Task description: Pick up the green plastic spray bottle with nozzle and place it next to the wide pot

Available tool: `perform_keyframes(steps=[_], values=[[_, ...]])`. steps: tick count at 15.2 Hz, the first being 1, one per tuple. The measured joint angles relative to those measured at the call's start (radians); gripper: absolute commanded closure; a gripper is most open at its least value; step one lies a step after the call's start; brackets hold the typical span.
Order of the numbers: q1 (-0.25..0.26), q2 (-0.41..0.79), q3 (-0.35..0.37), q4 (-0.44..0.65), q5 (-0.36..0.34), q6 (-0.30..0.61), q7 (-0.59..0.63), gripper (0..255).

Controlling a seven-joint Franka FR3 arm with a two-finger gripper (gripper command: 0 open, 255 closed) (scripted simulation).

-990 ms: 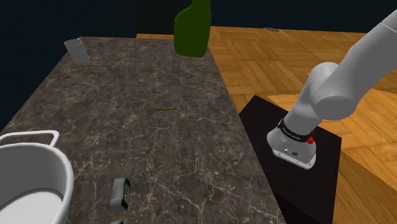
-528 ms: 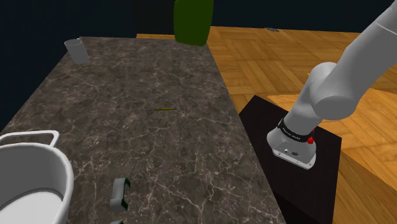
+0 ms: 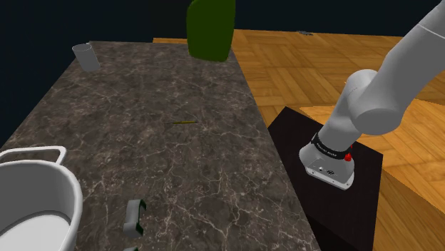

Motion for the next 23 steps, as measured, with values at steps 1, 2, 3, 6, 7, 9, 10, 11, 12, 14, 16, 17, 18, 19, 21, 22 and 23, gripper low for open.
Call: perform_keyframes(steps=[1,2,3,6,7,9,10,11,12,14,16,17,18,19,21,22,23], values=[[0.012,-0.001,0.018,-0.004,0.001,0.006,0.029,255],[0.022,-0.011,0.033,-0.027,0.003,0.021,0.053,255],[0.032,-0.014,0.049,-0.037,0.004,0.03,0.079,255],[0.06,-0.009,0.097,-0.054,0.004,0.058,0.152,255],[0.069,-0.008,0.111,-0.063,0.003,0.07,0.175,255],[0.092,0.016,0.15,-0.045,-0.005,0.079,0.233,255],[0.102,0.035,0.168,-0.03,-0.012,0.083,0.26,255],[0.115,0.053,0.189,-0.018,-0.02,0.09,0.291,255],[0.126,0.049,0.203,-0.029,-0.019,0.098,0.316,255],[0.146,0.078,0.234,-0.021,-0.035,0.119,0.363,255],[0.178,0.123,0.276,0.015,-0.06,0.126,0.429,255],[0.194,0.139,0.294,0.018,-0.071,0.138,0.46,255],[0.212,0.171,0.313,0.049,-0.091,0.136,0.492,255],[0.224,0.184,0.325,0.051,-0.1,0.144,0.515,255],[0.26,0.232,0.354,0.087,-0.133,0.15,0.569,255],[0.282,0.266,0.368,0.116,-0.157,0.15,0.598,255],[0.312,0.307,0.384,0.16,-0.185,0.138,0.632,255]])
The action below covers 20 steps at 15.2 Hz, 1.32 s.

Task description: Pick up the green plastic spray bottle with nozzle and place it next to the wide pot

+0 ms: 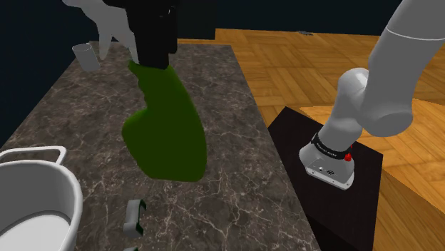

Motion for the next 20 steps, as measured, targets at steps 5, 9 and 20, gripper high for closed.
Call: perform_keyframes(steps=[5,9,20], values=[[0.151,0.167,0.039,0.167,-0.122,-0.03,0.131,255],[0.362,0.376,0.023,0.457,-0.258,-0.118,0.208,255],[0.232,0.253,0.053,0.085,-0.181,0.118,0.234,255]])
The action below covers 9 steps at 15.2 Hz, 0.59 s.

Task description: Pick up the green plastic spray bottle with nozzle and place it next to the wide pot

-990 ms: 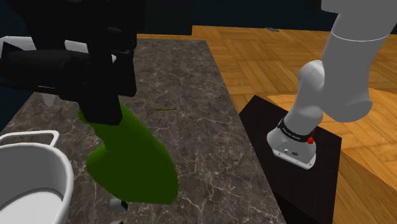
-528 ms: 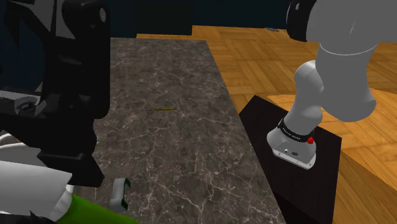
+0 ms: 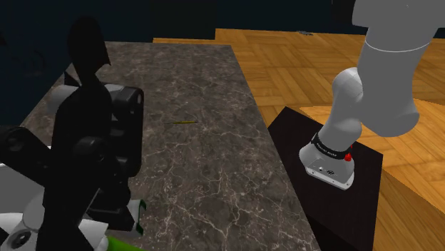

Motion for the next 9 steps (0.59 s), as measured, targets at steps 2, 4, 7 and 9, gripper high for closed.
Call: perform_keyframes(steps=[2,4,7,9], values=[[-0.018,-0.019,0.002,-0.055,0.012,0.037,0.0,255],[-0.029,-0.028,0.003,-0.097,0.018,0.07,-0.001,255],[-0.049,-0.048,0.004,-0.166,0.031,0.121,-0.003,255],[-0.059,-0.059,0.004,-0.209,0.037,0.155,-0.003,255]])
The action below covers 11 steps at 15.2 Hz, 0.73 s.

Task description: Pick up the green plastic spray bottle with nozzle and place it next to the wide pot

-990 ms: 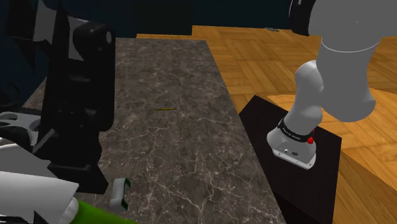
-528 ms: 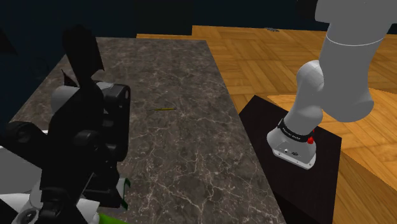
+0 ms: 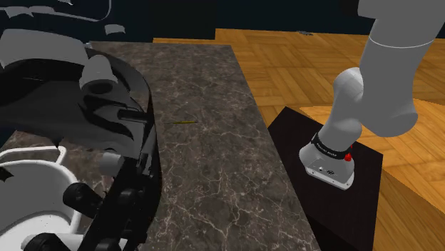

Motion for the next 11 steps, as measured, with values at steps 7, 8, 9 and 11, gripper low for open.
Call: perform_keyframes(steps=[7,8,9,11], values=[[-0.025,-0.021,-0.001,-0.126,0.012,0.106,0.0,255],[-0.028,-0.024,-0.002,-0.14,0.013,0.118,0.0,255],[-0.03,-0.027,-0.001,-0.16,0.014,0.135,0.002,255],[-0.033,-0.026,-0.002,-0.185,0.013,0.161,0.004,255]])
